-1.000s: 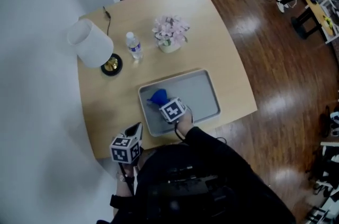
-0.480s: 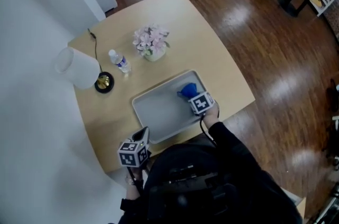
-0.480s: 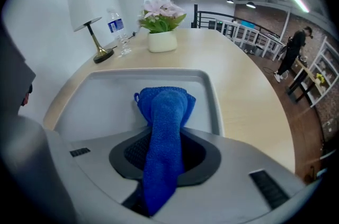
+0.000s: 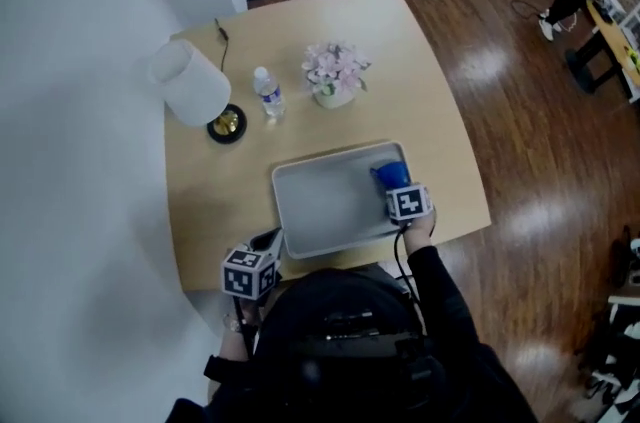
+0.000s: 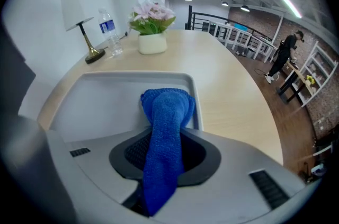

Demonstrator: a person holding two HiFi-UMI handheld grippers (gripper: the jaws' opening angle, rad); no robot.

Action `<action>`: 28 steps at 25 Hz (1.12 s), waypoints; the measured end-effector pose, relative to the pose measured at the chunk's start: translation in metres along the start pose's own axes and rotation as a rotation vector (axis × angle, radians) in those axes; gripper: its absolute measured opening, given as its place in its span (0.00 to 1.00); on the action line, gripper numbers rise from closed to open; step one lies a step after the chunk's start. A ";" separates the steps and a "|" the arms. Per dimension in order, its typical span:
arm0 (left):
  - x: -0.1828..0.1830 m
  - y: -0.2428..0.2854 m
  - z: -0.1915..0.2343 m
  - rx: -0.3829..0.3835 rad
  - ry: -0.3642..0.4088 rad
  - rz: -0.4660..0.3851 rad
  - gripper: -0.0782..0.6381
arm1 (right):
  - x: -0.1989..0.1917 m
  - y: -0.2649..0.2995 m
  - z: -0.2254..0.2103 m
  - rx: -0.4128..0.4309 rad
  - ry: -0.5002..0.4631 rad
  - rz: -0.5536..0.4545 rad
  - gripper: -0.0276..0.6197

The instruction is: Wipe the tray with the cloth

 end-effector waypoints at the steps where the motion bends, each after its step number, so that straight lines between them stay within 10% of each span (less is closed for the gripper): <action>1: -0.001 -0.003 0.004 0.007 -0.004 -0.004 0.11 | 0.004 -0.006 0.017 0.044 0.010 -0.021 0.21; 9: -0.025 -0.028 0.025 0.042 -0.070 -0.022 0.11 | 0.012 -0.032 0.209 0.435 -0.137 -0.062 0.21; 15: -0.038 -0.045 0.036 0.035 -0.064 0.002 0.11 | 0.005 -0.034 0.301 0.547 -0.203 -0.033 0.21; 28: -0.024 -0.025 0.012 -0.009 -0.010 0.013 0.11 | -0.034 -0.017 0.216 0.391 -0.212 0.016 0.21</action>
Point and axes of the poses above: the fingertips, and each gripper's own axes: y forward along the fingers, z to its left, x out of its top, the point moved 1 cm from there along -y, backward along the fingers, and after that the axes turned 9 degrees about -z, right-handed, at the moved point
